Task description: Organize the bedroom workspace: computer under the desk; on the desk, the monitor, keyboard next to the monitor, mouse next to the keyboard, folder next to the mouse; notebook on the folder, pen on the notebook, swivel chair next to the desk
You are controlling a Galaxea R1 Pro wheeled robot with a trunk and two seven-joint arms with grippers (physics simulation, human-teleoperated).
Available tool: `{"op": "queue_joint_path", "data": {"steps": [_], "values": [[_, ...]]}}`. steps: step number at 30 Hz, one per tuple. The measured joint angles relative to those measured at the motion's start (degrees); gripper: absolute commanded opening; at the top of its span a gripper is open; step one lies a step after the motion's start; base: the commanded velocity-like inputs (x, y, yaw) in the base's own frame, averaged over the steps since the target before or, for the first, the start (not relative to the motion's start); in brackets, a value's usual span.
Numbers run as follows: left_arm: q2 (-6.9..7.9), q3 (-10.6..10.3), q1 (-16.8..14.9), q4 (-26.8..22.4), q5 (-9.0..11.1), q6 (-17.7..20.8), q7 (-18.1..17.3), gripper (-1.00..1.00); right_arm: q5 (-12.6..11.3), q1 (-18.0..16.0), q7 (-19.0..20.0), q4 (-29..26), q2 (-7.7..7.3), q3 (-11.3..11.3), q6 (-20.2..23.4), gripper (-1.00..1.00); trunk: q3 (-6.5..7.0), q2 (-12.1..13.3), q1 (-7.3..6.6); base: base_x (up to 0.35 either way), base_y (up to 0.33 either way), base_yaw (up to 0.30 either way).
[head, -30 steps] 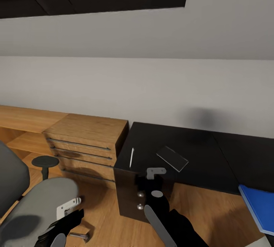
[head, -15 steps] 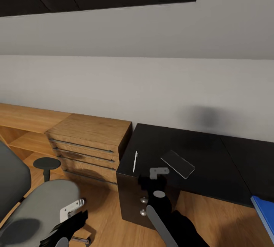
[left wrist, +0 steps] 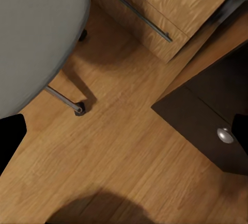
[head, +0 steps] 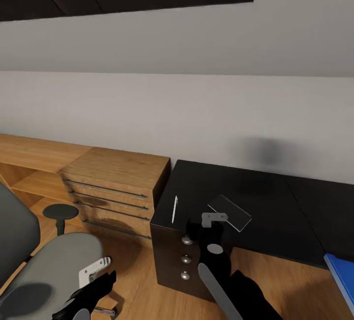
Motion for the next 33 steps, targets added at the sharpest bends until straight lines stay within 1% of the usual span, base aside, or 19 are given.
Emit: {"op": "queue_joint_path", "data": {"steps": [4,9,17,26,33], "values": [[-0.01,0.00,0.05,-0.02,-0.01,0.01,0.00,1.00,-0.03,0.00,-0.01,-0.04,-0.07,0.00,-0.01,1.00,0.04,0.00,0.00,0.000,0.000,-0.055],[-0.01,0.00,0.06,-0.02,-0.01,0.01,0.01,1.00,-0.04,0.01,-0.02,-0.06,-0.12,-0.01,-0.01,1.00,0.27,0.00,0.00,0.000,0.000,-0.150],[0.02,0.05,0.06,-0.02,-0.01,0.01,0.01,1.00,-0.04,0.04,-0.02,-0.07,-0.14,-0.02,-0.01,1.00,0.64,0.00,0.00,0.000,0.000,-0.227],[0.07,0.08,0.06,-0.02,-0.01,0.01,0.01,1.00,-0.05,0.10,-0.02,-0.11,-0.14,0.00,-0.01,1.00,0.69,0.00,0.00,0.000,0.000,-0.266],[0.10,0.21,0.07,-0.03,-0.03,0.01,0.08,1.00,-0.04,0.07,-0.02,-0.01,-0.13,0.02,-0.01,1.00,0.69,0.00,0.00,0.000,0.000,-0.091]]}}
